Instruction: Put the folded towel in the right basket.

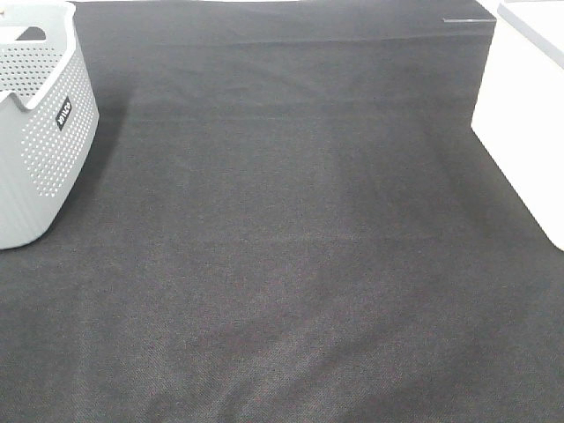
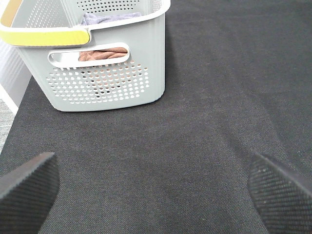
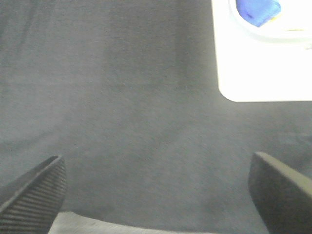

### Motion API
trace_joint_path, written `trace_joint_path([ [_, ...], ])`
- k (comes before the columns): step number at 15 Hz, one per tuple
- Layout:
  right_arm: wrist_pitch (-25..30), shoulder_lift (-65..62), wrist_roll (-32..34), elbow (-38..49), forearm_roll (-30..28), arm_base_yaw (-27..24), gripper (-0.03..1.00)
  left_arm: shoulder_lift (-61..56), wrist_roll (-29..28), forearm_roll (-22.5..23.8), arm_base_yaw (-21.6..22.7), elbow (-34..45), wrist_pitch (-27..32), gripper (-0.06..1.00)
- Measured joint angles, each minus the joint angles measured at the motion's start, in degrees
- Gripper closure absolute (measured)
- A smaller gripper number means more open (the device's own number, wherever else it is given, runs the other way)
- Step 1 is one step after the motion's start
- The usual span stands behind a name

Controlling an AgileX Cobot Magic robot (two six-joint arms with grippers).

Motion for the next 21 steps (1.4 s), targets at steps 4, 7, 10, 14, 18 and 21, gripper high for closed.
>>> trace_joint_path([
  [4,-0.23,-14.95,0.0,9.34,-6.82,0.0,0.0,0.0,0.0,0.0,0.0,0.0,0.0,-0.04],
  [7,-1.95,-24.58,0.0,13.98,-7.51,0.0,0.0,0.0,0.0,0.0,0.0,0.0,0.0,-0.04],
  [10,-1.49,-30.31,0.11,21.08,-7.05,0.0,0.0,0.0,0.0,0.0,0.0,0.0,0.0,-0.04],
  [14,-3.38,-30.25,0.17,25.44,-5.84,0.0,0.0,0.0,0.0,0.0,0.0,0.0,0.0,-0.04],
  [18,-4.47,-30.25,0.17,25.55,-5.61,0.0,0.0,0.0,0.0,0.0,0.0,0.0,0.0,-0.04],
  [21,-4.47,-30.25,0.17,25.55,-5.61,0.0,0.0,0.0,0.0,0.0,0.0,0.0,0.0,-0.04],
])
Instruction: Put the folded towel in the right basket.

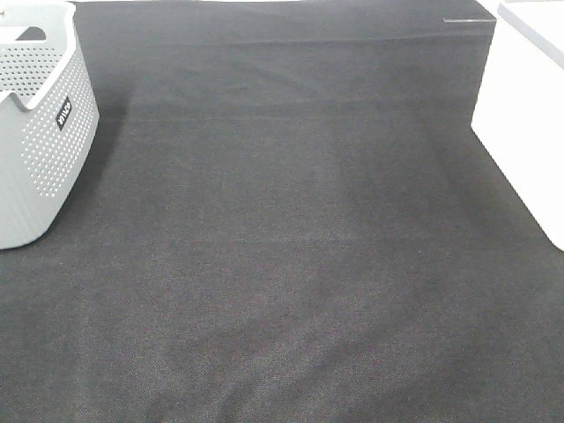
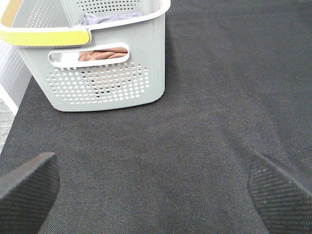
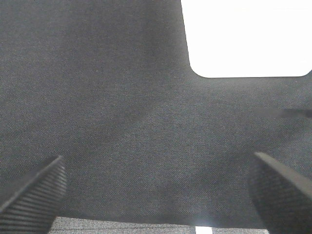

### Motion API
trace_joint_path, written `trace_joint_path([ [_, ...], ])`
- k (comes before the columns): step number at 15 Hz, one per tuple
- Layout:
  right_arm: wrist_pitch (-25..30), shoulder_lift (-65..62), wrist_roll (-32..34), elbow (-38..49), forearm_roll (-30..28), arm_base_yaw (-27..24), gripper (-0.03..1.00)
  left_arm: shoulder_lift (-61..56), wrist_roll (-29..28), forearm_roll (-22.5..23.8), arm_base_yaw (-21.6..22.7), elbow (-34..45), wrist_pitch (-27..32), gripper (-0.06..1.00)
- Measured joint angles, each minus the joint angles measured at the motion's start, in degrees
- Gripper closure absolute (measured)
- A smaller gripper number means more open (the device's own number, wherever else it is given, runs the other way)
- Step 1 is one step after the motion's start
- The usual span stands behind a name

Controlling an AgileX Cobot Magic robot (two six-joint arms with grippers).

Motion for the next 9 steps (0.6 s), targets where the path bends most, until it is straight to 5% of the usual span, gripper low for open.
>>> trace_joint_path([
  [9,0.0,0.0,0.0,0.0,0.0,0.0,0.0,0.0,0.0,0.0,0.0,0.0,0.0,-0.04],
])
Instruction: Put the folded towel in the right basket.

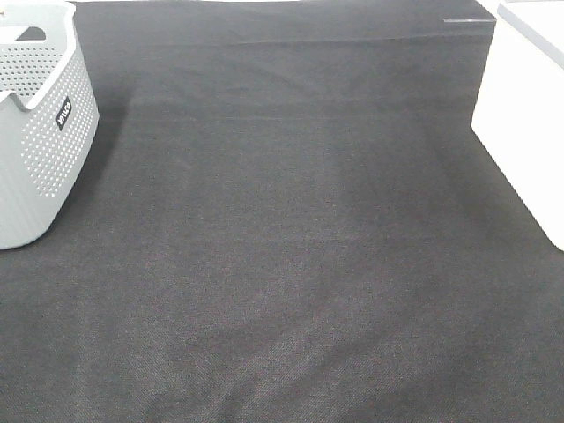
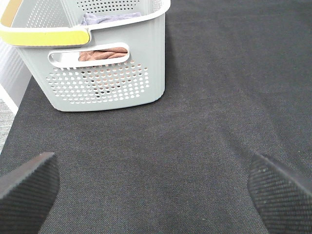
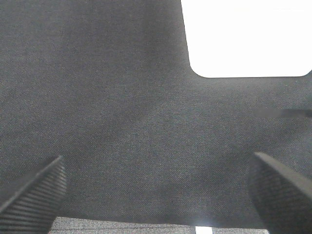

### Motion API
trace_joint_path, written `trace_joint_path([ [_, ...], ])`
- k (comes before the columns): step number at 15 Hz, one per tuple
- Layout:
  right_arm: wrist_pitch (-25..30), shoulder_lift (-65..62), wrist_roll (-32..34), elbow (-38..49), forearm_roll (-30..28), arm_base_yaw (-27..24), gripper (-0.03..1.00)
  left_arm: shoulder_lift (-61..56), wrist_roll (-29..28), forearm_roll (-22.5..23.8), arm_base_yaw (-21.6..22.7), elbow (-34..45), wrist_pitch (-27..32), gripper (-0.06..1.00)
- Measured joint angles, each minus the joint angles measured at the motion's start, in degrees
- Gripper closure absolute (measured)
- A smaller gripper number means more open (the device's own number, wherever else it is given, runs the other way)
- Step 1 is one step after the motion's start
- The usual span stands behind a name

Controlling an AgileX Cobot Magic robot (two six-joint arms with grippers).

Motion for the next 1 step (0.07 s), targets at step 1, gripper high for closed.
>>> trace_joint_path([
  [1,0.0,0.0,0.0,0.0,0.0,0.0,0.0,0.0,0.0,0.0,0.0,0.0,0.0,-0.04],
])
